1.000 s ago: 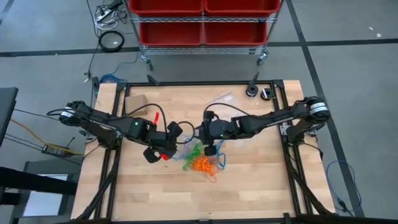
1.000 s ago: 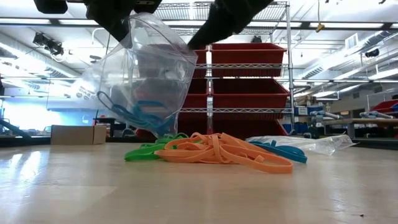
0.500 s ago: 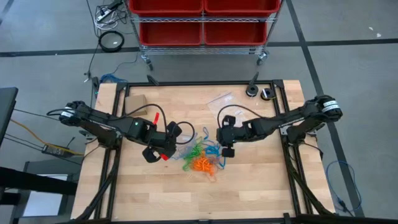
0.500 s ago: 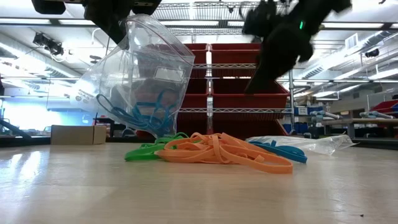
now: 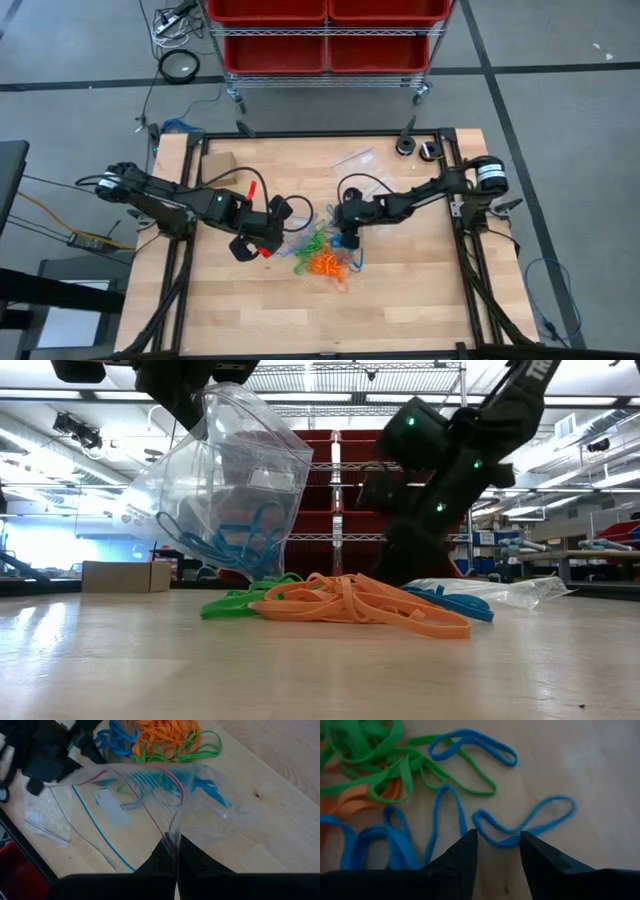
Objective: Sort rubber bands
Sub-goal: Put the blue rubber band into the top left transparent zip bag
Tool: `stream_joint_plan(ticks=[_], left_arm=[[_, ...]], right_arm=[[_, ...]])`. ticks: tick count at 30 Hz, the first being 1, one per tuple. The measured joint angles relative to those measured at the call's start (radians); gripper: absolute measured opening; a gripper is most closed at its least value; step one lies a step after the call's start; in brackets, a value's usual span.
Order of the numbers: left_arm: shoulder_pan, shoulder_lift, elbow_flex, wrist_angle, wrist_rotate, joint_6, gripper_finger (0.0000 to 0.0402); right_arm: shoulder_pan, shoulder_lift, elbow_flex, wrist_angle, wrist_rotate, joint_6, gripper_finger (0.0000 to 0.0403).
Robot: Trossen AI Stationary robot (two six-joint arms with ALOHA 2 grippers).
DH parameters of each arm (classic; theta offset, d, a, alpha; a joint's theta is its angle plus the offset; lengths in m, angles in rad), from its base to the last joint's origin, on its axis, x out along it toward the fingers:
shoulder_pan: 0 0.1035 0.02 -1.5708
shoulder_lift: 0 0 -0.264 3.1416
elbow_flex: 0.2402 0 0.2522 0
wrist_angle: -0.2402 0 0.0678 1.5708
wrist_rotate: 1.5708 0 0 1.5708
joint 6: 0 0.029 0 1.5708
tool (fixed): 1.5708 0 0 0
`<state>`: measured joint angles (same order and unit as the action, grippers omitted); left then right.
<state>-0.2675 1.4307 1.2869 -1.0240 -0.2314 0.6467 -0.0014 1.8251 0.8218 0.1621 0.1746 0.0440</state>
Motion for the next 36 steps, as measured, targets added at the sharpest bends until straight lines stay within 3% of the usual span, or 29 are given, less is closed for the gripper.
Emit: stream_joint_plan(ticks=[5,9,11,17,25,31,36], left_arm=[[0.000,0.000,0.000,0.004,0.000,0.003,0.0001],[0.000,0.000,0.000,0.005,0.000,0.003,0.0001],[0.000,0.000,0.000,0.004,0.000,0.000,0.0001],[0.000,0.000,0.000,0.002,0.000,-0.006,0.0001],[0.000,0.000,0.000,0.003,0.000,-0.003,0.0001],[0.000,0.000,0.000,0.011,0.000,0.002,0.0001],[0.000,0.000,0.000,0.012,0.000,0.020,0.0001]], right_arm=[[-0.003,0.019,0.000,0.040,0.011,-0.030,0.0119],[-0.004,0.018,0.000,0.032,0.040,-0.046,0.0033],[-0.003,0.018,0.000,0.031,0.059,-0.048,0.0012],[0.021,-0.032,-0.007,-0.020,0.142,-0.050,0.0001],[0.108,-0.290,-0.005,-0.013,0.206,-0.093,0.0000],[0.124,-0.416,0.006,0.137,0.137,-0.128,0.0000],[0.126,-0.398,0.120,0.123,0.037,-0.161,0.0000]])
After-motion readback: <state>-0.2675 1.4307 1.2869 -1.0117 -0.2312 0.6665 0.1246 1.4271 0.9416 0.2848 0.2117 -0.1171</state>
